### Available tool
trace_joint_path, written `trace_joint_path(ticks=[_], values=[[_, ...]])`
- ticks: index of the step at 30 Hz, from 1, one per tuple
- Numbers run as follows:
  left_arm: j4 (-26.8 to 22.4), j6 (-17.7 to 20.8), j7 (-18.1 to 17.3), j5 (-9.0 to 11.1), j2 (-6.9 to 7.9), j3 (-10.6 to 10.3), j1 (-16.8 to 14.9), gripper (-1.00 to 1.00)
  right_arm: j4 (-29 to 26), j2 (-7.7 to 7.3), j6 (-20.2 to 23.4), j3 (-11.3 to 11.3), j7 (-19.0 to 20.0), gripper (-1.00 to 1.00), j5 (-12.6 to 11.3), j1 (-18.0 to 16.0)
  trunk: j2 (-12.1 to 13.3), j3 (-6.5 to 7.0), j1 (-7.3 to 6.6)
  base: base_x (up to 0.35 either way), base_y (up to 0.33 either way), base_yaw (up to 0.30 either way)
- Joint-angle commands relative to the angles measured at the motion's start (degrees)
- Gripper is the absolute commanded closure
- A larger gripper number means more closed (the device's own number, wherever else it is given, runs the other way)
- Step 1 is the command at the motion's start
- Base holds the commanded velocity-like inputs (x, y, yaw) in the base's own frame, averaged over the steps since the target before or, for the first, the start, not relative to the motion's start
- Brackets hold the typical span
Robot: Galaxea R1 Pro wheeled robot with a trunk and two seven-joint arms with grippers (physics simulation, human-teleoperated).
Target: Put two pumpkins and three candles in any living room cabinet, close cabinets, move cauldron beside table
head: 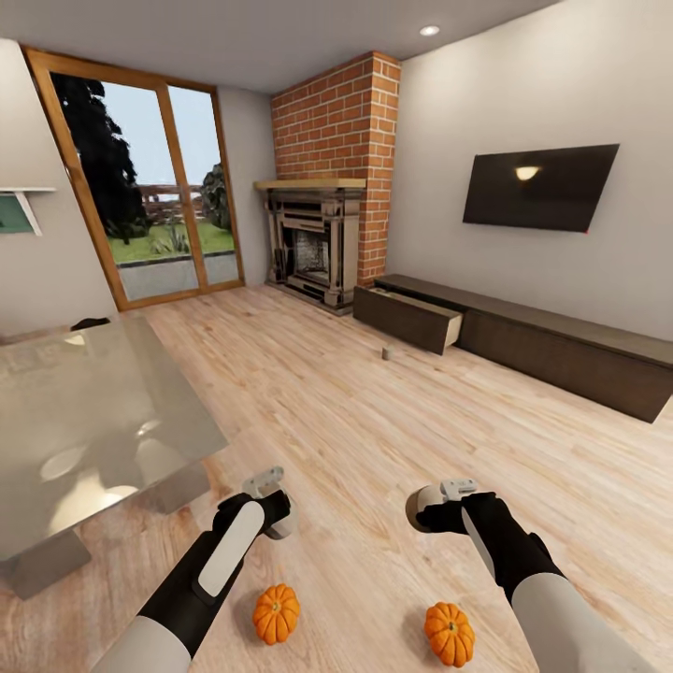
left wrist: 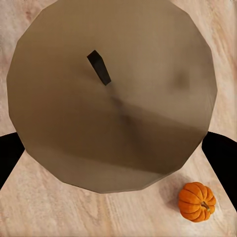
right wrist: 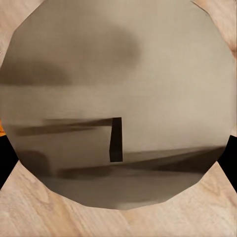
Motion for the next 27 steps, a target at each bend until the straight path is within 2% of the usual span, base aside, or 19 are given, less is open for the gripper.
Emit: trace_joint_path(ticks=[1,10,27], values=[[0.0,0.03,-0.02,0.0,-0.01,0.0,0.0,1.0,-0.11,0.04,-0.06,0.02,0.01,1.0,0.03,0.01,0.42,0.18,-0.23,0.0,0.0,0.0],[0.03,0.03,-0.02,0.0,0.05,0.0,0.0,1.0,-0.45,0.09,0.06,0.06,0.12,1.0,0.04,0.01,4.03,1.73,-2.2,0.0,0.0,0.0],[-0.02,0.03,-0.02,0.0,0.02,0.0,0.0,1.0,-0.05,0.09,0.16,0.02,0.03,1.0,-0.05,0.01,10.84,3.32,-5.94,0.0,0.0,0.0]])
